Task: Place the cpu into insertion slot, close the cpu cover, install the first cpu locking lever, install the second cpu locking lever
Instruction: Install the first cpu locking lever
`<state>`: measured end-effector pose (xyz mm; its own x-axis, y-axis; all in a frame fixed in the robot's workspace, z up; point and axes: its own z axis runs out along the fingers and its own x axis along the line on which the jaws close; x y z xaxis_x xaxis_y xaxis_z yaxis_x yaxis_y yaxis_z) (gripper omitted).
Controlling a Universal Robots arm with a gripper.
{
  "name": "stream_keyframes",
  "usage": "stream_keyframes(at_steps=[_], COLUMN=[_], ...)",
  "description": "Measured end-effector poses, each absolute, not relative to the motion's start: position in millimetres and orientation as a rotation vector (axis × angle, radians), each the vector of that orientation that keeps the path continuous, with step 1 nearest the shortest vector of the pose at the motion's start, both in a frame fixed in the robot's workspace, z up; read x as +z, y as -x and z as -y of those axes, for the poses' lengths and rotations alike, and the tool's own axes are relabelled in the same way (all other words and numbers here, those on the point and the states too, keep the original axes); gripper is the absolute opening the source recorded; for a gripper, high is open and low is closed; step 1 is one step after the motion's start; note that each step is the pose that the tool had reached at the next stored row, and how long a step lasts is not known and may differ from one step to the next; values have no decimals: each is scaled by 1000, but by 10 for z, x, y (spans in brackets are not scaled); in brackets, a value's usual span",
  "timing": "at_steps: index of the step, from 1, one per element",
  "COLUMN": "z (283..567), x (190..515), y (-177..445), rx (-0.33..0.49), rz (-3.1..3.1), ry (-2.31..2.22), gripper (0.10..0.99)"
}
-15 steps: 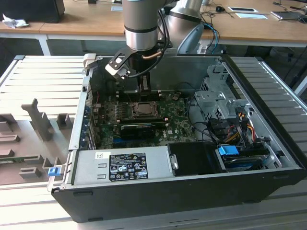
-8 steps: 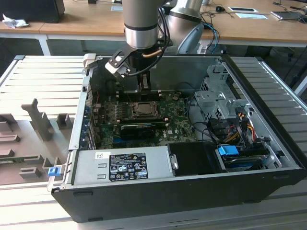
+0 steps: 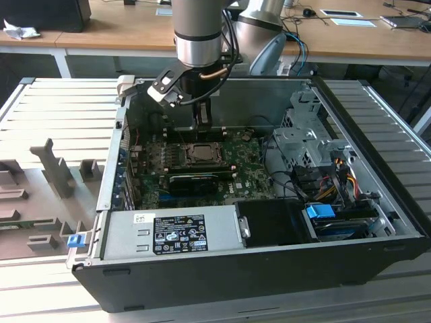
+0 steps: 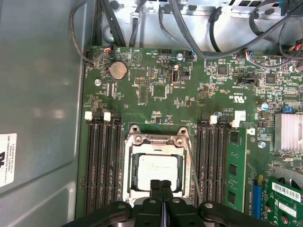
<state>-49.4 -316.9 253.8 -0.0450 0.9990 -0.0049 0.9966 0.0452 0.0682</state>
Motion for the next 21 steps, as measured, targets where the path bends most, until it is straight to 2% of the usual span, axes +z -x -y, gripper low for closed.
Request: stream_keyframes(at_steps=[21], z=[3169], x=[2686], y=[494], rx=[71], rz=[-2290], ry=[-2078], gripper=[106])
